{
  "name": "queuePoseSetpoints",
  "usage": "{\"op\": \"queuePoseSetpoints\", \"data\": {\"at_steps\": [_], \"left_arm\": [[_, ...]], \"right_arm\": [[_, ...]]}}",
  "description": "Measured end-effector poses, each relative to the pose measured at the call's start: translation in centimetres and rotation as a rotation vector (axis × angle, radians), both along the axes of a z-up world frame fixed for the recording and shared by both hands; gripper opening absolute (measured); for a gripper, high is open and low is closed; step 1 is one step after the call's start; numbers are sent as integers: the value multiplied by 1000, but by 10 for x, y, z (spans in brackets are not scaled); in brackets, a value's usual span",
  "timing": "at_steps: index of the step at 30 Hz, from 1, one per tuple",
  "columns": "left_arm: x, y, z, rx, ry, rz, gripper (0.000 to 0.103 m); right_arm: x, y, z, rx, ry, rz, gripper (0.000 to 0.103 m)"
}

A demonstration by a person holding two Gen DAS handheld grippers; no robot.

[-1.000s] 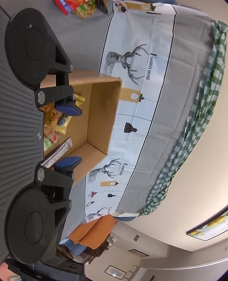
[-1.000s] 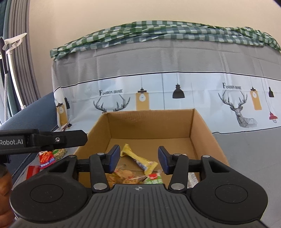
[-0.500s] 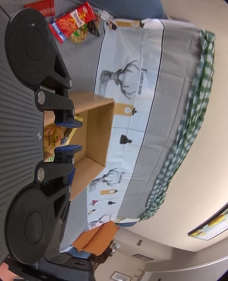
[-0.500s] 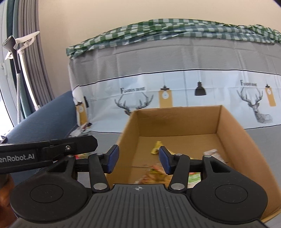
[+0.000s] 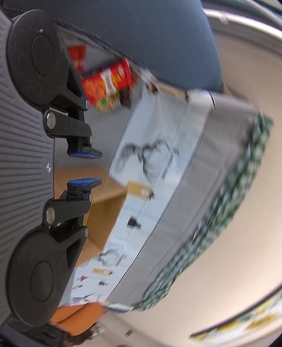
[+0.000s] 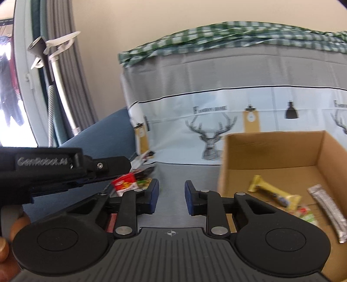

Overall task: Organize snacks
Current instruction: 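Move both open tools from the box toward the snacks on the table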

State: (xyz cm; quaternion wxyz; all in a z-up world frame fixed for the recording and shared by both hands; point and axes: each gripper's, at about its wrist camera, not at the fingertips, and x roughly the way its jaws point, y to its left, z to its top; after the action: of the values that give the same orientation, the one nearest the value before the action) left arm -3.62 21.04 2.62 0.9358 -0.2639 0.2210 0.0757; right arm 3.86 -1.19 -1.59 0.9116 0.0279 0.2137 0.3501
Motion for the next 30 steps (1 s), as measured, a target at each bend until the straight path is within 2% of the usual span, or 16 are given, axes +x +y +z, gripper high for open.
{"op": "queuePoseSetpoints", "data": {"at_steps": [9,18,20,22,25,30], "left_arm": [[1,67,-46,-182,293,263,20],[0,91,-73,-288,429,389,20],[-2,95,-78,-314,447,424,23],[-4,97,-83,-343,463,459,26],[-7,101,-88,-387,478,482,30],[-8,104,-92,-405,507,492,34]], "right_arm": [[-7,52,-14,-25,14,82,27],[11,106,-35,-84,29,125,29],[20,120,-42,-104,28,117,37],[31,133,-48,-123,33,105,52],[48,152,-60,-159,67,106,68],[67,175,-77,-208,86,103,78]]}}
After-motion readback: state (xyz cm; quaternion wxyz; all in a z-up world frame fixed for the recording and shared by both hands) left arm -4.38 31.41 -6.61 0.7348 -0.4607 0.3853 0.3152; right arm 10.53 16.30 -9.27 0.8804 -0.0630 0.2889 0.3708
